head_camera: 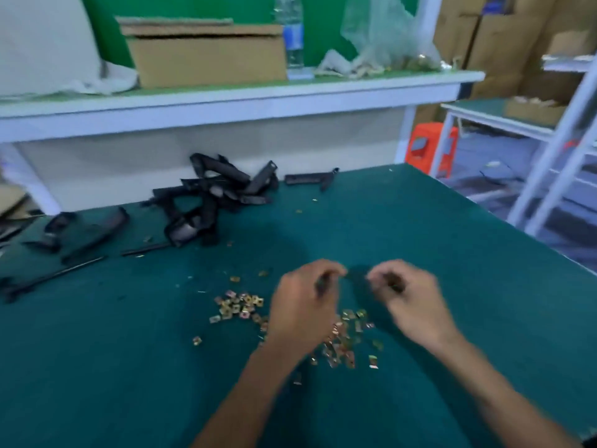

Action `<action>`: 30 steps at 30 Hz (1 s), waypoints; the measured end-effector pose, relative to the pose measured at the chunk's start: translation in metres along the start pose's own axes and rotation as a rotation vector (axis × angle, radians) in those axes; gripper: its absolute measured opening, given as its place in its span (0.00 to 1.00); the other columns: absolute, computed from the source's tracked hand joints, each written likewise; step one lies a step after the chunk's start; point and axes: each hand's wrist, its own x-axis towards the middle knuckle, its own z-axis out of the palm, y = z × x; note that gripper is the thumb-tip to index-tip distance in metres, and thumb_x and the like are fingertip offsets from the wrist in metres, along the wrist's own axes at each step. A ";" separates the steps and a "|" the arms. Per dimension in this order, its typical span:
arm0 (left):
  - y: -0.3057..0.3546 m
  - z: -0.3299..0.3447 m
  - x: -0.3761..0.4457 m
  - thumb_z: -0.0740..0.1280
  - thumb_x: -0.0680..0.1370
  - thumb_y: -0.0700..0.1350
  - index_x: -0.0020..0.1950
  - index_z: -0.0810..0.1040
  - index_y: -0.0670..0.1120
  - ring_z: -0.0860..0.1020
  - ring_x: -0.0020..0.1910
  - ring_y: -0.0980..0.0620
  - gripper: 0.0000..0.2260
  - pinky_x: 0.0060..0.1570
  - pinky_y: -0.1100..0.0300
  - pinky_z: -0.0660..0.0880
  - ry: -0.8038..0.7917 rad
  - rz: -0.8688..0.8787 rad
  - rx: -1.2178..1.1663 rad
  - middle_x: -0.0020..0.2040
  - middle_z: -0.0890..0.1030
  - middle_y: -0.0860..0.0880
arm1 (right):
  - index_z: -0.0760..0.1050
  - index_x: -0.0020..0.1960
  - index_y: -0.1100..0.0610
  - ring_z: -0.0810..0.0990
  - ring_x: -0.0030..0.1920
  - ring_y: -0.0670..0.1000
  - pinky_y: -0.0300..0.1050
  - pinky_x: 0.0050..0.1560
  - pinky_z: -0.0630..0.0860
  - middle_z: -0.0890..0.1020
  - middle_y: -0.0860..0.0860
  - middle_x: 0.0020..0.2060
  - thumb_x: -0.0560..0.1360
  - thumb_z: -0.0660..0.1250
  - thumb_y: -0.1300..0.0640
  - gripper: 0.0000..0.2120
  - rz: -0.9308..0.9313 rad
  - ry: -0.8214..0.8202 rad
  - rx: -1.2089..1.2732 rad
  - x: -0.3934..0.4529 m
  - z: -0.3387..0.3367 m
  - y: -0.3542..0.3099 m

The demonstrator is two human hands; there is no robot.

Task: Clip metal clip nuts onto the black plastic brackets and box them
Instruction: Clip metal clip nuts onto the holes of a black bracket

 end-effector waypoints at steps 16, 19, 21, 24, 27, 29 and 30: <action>-0.088 -0.071 -0.033 0.59 0.73 0.46 0.35 0.64 0.54 0.67 0.28 0.46 0.08 0.27 0.51 0.61 0.171 -0.187 0.258 0.29 0.71 0.51 | 0.72 0.42 0.58 0.82 0.26 0.51 0.37 0.24 0.75 0.85 0.59 0.40 0.78 0.75 0.54 0.14 0.694 -0.262 0.526 0.183 0.293 -0.127; -0.089 -0.073 -0.032 0.60 0.74 0.44 0.33 0.63 0.54 0.63 0.26 0.50 0.11 0.27 0.53 0.56 0.195 -0.218 0.198 0.27 0.69 0.53 | 0.73 0.42 0.60 0.77 0.19 0.48 0.35 0.19 0.69 0.84 0.59 0.33 0.78 0.74 0.53 0.14 0.678 -0.258 0.399 0.192 0.305 -0.125; -0.091 -0.074 -0.032 0.60 0.74 0.43 0.35 0.66 0.52 0.64 0.26 0.50 0.09 0.26 0.52 0.61 0.199 -0.226 0.154 0.28 0.71 0.52 | 0.78 0.46 0.63 0.74 0.17 0.47 0.34 0.19 0.66 0.83 0.57 0.30 0.79 0.72 0.57 0.09 0.672 -0.244 0.367 0.198 0.309 -0.125; -0.093 -0.074 -0.033 0.59 0.74 0.43 0.39 0.73 0.51 0.70 0.28 0.49 0.06 0.27 0.50 0.69 0.231 -0.235 0.110 0.30 0.76 0.53 | 0.80 0.46 0.65 0.73 0.17 0.46 0.34 0.18 0.63 0.80 0.54 0.23 0.79 0.70 0.63 0.05 0.681 -0.220 0.396 0.200 0.310 -0.125; -0.093 -0.076 -0.032 0.59 0.75 0.46 0.46 0.80 0.53 0.74 0.28 0.55 0.10 0.29 0.57 0.71 0.290 -0.273 0.039 0.33 0.79 0.56 | 0.80 0.45 0.65 0.75 0.18 0.46 0.35 0.19 0.67 0.81 0.54 0.23 0.79 0.70 0.63 0.06 0.616 -0.185 0.378 0.195 0.303 -0.124; -0.093 -0.078 -0.032 0.60 0.75 0.45 0.45 0.81 0.52 0.73 0.27 0.57 0.10 0.29 0.62 0.67 0.340 -0.288 -0.029 0.31 0.78 0.58 | 0.80 0.45 0.65 0.78 0.20 0.48 0.37 0.21 0.73 0.83 0.57 0.27 0.80 0.70 0.62 0.08 0.518 -0.184 0.313 0.191 0.292 -0.123; -0.094 -0.079 -0.031 0.60 0.75 0.44 0.44 0.81 0.52 0.73 0.26 0.57 0.10 0.28 0.63 0.66 0.363 -0.293 -0.054 0.31 0.79 0.58 | 0.81 0.44 0.65 0.80 0.21 0.49 0.40 0.23 0.77 0.83 0.57 0.28 0.80 0.69 0.62 0.09 0.447 -0.186 0.243 0.189 0.286 -0.120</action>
